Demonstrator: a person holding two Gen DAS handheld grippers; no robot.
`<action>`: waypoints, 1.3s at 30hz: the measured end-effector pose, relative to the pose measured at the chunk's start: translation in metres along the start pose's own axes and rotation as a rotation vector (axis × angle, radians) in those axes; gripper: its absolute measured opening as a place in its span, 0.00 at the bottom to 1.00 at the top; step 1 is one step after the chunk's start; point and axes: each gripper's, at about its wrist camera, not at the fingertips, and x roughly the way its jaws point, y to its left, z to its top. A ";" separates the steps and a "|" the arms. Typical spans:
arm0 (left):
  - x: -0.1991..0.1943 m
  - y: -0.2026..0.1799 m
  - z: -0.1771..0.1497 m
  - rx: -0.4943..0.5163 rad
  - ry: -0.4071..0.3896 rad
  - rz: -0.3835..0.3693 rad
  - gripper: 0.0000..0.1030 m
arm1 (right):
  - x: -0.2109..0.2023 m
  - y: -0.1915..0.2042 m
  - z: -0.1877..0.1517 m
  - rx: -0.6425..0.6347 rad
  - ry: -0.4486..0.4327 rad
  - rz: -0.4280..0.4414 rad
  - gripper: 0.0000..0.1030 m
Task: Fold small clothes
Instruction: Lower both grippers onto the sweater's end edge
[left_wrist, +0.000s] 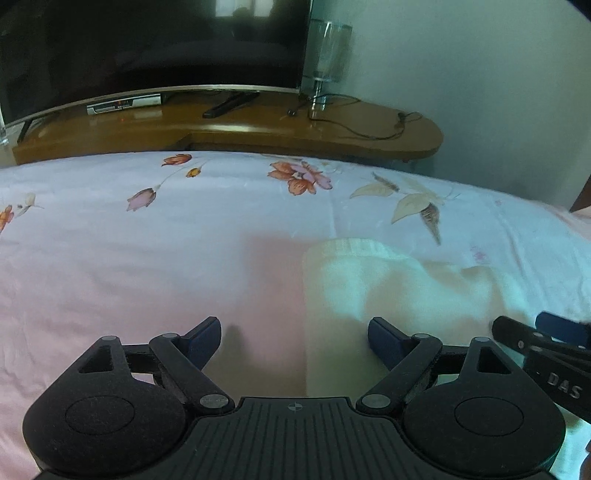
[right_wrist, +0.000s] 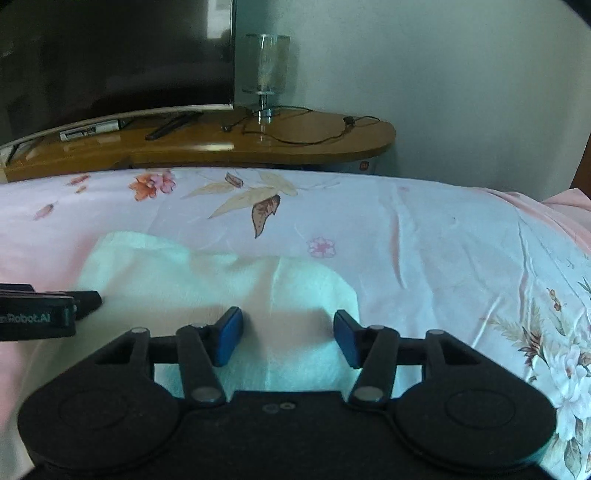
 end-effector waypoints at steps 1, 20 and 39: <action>-0.005 0.002 -0.001 0.001 -0.001 -0.010 0.84 | -0.011 -0.004 -0.003 0.029 -0.011 0.018 0.55; -0.047 -0.001 -0.051 -0.005 0.094 -0.180 0.84 | -0.071 -0.030 -0.052 0.197 0.058 0.095 0.70; -0.024 -0.001 -0.055 -0.071 0.095 -0.286 0.79 | -0.036 -0.043 -0.052 0.317 0.097 0.196 0.69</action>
